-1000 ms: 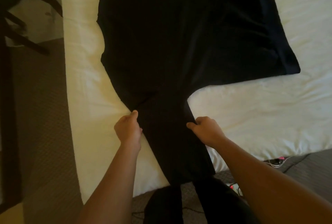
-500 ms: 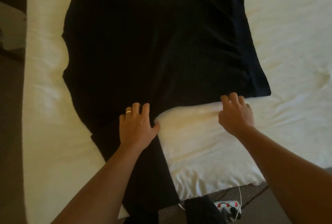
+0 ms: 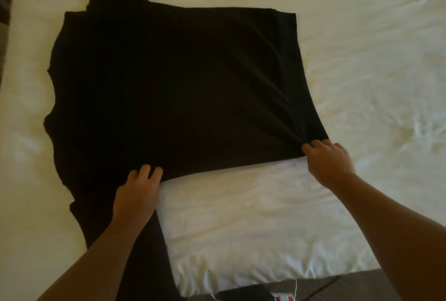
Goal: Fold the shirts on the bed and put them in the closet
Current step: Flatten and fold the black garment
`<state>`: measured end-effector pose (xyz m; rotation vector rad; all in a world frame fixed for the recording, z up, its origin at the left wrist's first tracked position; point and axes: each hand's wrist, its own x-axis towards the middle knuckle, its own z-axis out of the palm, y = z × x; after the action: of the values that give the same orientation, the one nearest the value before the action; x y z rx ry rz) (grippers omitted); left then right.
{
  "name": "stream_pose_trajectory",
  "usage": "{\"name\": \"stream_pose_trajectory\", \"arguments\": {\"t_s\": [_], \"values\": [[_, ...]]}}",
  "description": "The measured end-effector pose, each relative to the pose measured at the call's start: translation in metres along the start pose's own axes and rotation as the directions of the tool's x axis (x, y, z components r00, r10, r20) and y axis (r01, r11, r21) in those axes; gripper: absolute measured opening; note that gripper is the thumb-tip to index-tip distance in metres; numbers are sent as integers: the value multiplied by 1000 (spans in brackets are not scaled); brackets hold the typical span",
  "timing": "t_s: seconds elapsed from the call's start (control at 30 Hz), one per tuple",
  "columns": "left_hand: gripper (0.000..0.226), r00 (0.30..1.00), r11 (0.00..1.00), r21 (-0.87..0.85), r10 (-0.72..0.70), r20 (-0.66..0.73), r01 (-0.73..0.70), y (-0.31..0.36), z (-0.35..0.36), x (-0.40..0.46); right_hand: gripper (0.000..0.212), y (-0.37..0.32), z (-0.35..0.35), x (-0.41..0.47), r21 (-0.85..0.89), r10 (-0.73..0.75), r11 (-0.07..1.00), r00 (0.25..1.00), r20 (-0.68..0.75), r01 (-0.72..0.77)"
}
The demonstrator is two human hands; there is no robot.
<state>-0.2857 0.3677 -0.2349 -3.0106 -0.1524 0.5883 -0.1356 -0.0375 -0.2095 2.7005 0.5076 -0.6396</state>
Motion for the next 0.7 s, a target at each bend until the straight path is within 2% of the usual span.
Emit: {"name": "stream_pose_trajectory", "arguments": {"t_s": [0.07,0.13,0.3,0.47,0.57,0.63,0.7], "values": [[68,999,1000,19,-11,31,11,4,-1,-1,40,-5,3,-2,-22,-18,1000,998,53,19],[69,998,999,46,-32,59,30,7,1,1,50,-18,5,-1,-34,-24,999,999,41,25],[75,994,997,70,-38,105,31,4,6,-5,78,-50,14,8,-32,-187,982,982,-3,187],[84,993,998,22,54,104,-57,-16,9,-13,76,-52,30,7,49,-196,980,980,27,194],[77,990,995,-4,100,96,-100,-26,12,-14,79,-49,33,3,97,-205,974,979,-26,206],[69,990,994,-44,109,93,-105,-25,6,-13,77,-54,32,2,123,-204,971,979,-7,203],[60,992,988,-109,118,41,-113,-23,-1,-13,75,-60,25,0,155,-140,979,990,27,134]]}}
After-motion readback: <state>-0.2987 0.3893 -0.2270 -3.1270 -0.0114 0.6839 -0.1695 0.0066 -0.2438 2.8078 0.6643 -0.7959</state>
